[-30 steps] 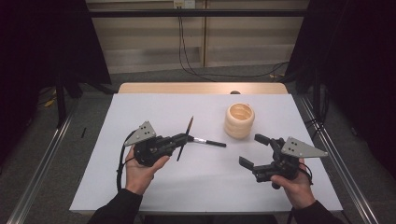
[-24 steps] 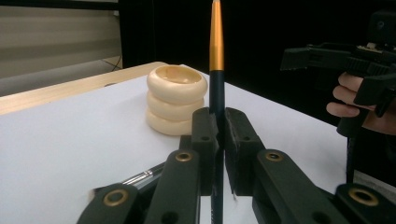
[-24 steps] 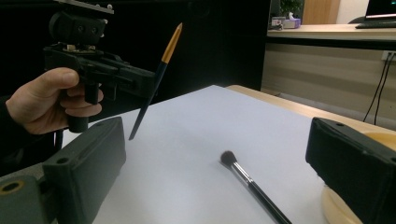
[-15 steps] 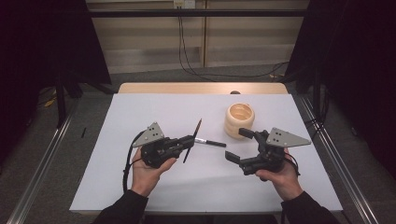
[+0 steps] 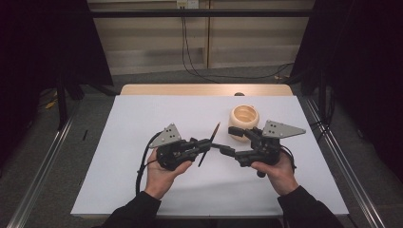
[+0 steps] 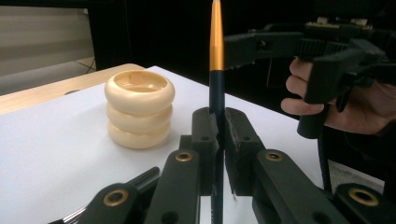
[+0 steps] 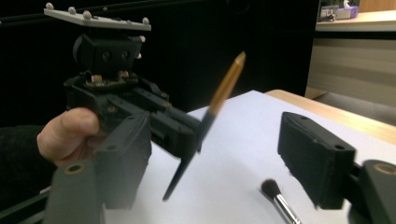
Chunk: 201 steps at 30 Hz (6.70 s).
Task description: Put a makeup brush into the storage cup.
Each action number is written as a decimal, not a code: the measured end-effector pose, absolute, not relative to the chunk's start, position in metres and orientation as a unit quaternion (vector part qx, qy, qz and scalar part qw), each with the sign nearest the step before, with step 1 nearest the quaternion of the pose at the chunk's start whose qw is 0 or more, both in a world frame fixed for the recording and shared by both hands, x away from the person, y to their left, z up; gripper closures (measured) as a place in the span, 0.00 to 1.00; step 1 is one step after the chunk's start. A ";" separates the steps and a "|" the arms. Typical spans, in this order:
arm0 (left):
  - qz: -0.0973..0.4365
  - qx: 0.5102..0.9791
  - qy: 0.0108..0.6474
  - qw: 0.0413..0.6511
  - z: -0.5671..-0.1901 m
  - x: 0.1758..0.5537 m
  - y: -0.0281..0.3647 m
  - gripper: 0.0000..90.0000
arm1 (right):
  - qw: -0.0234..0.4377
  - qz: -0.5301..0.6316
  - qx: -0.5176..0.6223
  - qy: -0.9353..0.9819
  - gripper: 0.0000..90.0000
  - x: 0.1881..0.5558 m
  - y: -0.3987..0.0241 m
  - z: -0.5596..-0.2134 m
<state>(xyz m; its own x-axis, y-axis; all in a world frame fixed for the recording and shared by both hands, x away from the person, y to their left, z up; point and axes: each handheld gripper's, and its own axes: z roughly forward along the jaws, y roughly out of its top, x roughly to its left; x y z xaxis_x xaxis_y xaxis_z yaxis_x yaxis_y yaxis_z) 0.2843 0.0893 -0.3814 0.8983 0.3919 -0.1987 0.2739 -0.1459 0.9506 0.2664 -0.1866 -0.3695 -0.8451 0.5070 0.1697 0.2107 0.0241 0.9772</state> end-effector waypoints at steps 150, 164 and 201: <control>0.185 0.726 0.348 0.564 -0.430 0.242 0.213 0.02 | 0.175 0.634 0.322 0.681 0.93 0.324 -0.241 -0.357; 0.181 0.728 0.344 0.564 -0.431 0.241 0.213 0.02 | 0.199 0.626 0.332 0.677 0.93 0.342 -0.250 -0.344; 0.169 0.734 0.342 0.562 -0.431 0.242 0.214 0.02 | 0.233 0.596 0.375 0.671 0.93 0.409 -0.250 -0.345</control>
<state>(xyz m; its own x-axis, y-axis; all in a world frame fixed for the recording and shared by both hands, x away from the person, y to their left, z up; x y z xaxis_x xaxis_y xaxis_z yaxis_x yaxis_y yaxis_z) 0.2422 0.2144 -0.4314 0.7088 0.6921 -0.1363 0.3114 -0.1337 0.9408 0.4086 -0.2498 -0.3447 -0.6103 0.7806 0.1350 0.2252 0.0076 0.9743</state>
